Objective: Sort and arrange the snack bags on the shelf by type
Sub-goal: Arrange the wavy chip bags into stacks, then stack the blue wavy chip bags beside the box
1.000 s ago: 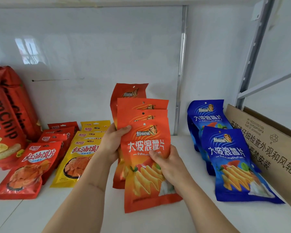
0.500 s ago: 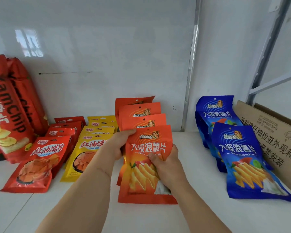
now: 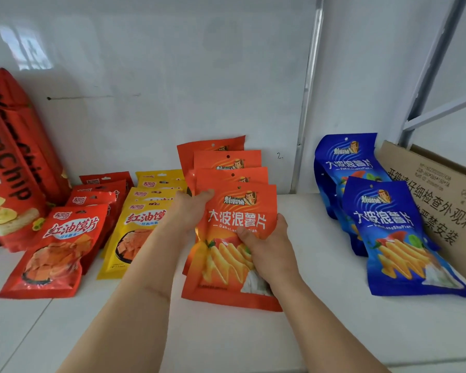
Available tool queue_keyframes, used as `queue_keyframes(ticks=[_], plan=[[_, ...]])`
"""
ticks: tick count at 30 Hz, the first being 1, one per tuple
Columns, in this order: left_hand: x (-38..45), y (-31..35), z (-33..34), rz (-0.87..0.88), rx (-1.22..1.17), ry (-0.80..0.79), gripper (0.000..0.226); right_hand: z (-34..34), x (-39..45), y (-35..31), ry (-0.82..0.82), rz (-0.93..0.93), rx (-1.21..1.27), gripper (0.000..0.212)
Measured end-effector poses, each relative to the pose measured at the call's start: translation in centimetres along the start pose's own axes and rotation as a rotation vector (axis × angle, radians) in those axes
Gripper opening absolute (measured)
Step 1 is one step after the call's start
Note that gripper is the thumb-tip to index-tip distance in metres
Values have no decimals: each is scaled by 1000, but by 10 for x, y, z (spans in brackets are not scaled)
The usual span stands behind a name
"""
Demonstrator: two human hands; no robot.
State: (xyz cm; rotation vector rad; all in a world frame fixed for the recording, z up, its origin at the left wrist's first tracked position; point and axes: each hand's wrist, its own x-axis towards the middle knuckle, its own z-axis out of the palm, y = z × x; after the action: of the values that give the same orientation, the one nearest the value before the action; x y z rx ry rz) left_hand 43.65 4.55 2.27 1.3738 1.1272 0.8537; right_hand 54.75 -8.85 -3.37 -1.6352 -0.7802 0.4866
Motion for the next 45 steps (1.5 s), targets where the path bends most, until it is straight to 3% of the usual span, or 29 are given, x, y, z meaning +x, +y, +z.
queue_keyframes(ticks=[3, 9, 14, 23, 27, 31, 37, 40, 45], plan=[[-8, -24, 6, 55, 246, -5, 81, 1, 1, 2, -12, -8, -29, 60], [-9, -38, 4, 99, 234, 16, 65, 7, 13, -6, -62, -2, -71, 73], [-9, -35, 3, 125, 263, 30, 61, 11, 17, -8, -66, -3, -75, 71], [-15, -15, 0, 196, 412, 102, 80, -12, 16, -14, -138, -6, -136, 67], [-34, -3, 12, 435, 716, 255, 81, -44, 15, -16, -120, -99, -481, 74], [-54, 2, 44, 710, 936, 444, 69, -91, 11, -16, -32, -251, -722, 50], [-77, 5, 130, 920, 894, 239, 50, -188, 6, 1, 224, -336, -756, 36], [-89, 9, 174, 731, 691, 51, 52, -224, 5, 20, 349, -246, -730, 41], [-91, 8, 232, 205, 189, -109, 60, -246, 8, 53, 290, -20, -709, 72]])
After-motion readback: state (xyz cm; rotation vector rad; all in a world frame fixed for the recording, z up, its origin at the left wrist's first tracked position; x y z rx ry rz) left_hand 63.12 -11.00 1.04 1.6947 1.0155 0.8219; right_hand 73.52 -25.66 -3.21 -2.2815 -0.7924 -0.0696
